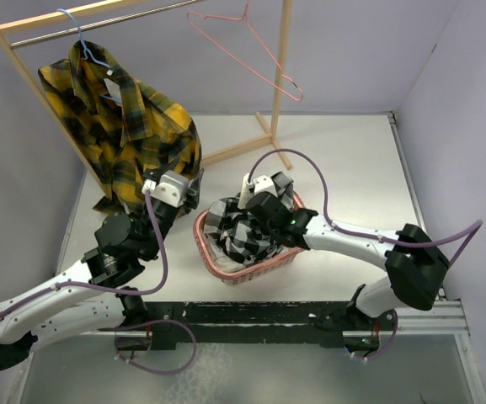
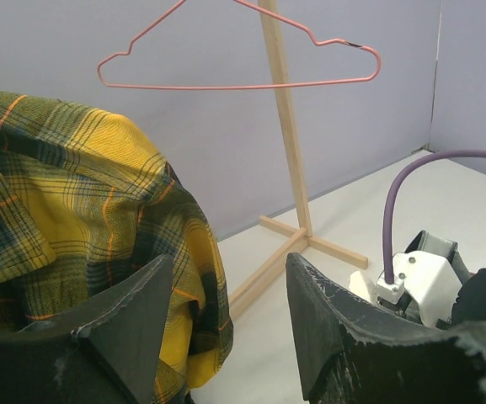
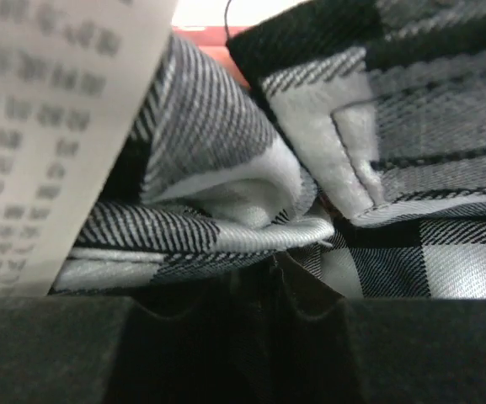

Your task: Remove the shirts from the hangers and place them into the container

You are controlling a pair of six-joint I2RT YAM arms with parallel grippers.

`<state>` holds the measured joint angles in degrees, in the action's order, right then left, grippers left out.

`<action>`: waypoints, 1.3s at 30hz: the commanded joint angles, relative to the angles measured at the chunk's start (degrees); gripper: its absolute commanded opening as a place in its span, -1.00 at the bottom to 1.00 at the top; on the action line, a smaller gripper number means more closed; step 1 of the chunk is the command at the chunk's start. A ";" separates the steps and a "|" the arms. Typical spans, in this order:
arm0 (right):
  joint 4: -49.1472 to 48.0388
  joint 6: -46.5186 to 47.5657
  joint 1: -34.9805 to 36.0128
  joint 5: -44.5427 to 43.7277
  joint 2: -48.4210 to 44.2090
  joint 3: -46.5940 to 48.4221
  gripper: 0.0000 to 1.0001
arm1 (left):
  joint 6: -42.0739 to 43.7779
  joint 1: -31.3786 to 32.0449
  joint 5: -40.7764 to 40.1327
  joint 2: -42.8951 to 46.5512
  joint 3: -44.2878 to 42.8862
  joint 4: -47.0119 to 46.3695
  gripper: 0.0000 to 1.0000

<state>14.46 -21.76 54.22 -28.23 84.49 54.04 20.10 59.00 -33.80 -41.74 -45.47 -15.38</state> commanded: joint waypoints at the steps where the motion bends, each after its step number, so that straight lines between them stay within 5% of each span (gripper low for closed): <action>1: -2.47 -4.81 0.19 7.28 3.07 -4.38 -0.52 | -0.43 0.21 -0.35 0.47 -0.40 -2.11 0.20; 12: -0.40 -4.87 0.19 9.28 -0.33 -4.37 -0.48 | -0.28 0.23 -0.52 0.09 -0.41 -2.18 0.20; 18: 8.16 -1.58 0.28 10.75 -7.51 2.89 -0.14 | 0.94 0.12 -2.37 2.96 -0.39 -2.93 0.26; 30: 17.69 8.97 0.28 12.62 -14.61 28.49 0.02 | -3.85 -0.65 -9.24 12.15 -1.02 5.01 0.32; 39: 18.46 18.78 0.21 24.18 3.72 61.69 0.00 | -14.88 -5.14 -19.05 28.97 2.04 17.33 0.18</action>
<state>31.79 -9.32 54.28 -10.85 80.07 103.35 12.19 56.12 -47.35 -17.45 -44.64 -3.99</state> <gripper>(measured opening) 0.502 0.609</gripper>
